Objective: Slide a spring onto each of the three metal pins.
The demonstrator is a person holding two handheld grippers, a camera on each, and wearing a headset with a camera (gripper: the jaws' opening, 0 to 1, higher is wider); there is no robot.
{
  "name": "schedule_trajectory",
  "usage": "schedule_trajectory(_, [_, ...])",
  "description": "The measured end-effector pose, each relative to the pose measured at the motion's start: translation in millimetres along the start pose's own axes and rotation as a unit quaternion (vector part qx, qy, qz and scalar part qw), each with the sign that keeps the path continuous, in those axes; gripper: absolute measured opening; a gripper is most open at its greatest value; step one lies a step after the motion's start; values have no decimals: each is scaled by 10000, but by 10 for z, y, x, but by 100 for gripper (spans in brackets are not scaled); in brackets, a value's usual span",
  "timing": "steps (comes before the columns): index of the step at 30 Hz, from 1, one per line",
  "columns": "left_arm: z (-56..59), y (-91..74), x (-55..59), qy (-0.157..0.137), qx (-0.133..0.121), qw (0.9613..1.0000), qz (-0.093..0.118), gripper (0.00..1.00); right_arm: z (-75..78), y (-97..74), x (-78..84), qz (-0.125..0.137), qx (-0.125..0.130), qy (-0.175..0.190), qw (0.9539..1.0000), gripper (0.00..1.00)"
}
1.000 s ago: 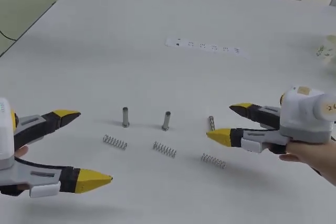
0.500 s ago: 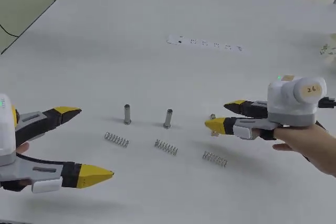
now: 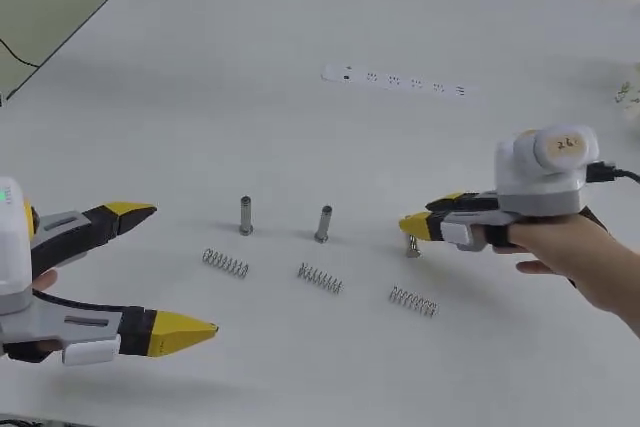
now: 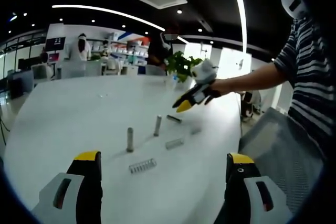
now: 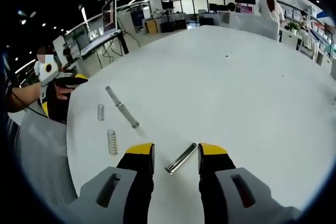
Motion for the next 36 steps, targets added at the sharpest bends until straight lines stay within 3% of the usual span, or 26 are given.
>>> schedule_trajectory(12, [8, 4, 6, 13, 23, 10000, -7, 96, 77, 142, 75, -420, 181, 455, 9979, 21])
schedule_trajectory(16, [-1, -15, 17, 8, 7, 10000, -25, 95, 99, 179, 106, -475, 235, 763, 9957, 19])
schedule_trajectory(22, [-29, -39, 9, -19, -36, 10000, 18, 95, 113, 211, 175, -631, 328, 899, 9934, 15])
schedule_trajectory(36, [-41, -5, 88, 17, 11, 9999, -167, 94, 112, 251, 204, -801, 486, 1139, 9891, 12])
Point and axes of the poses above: the centre of the closed fingertips' face, and the gripper's own axes: y roughly forward along the fingers, z roughly to its right, x roughly out of its underside, the point moved 2 cm from there along -y, roughly backward along the fingers, and after that the axes turned 12 degrees about -y, right-handed, at the moved point
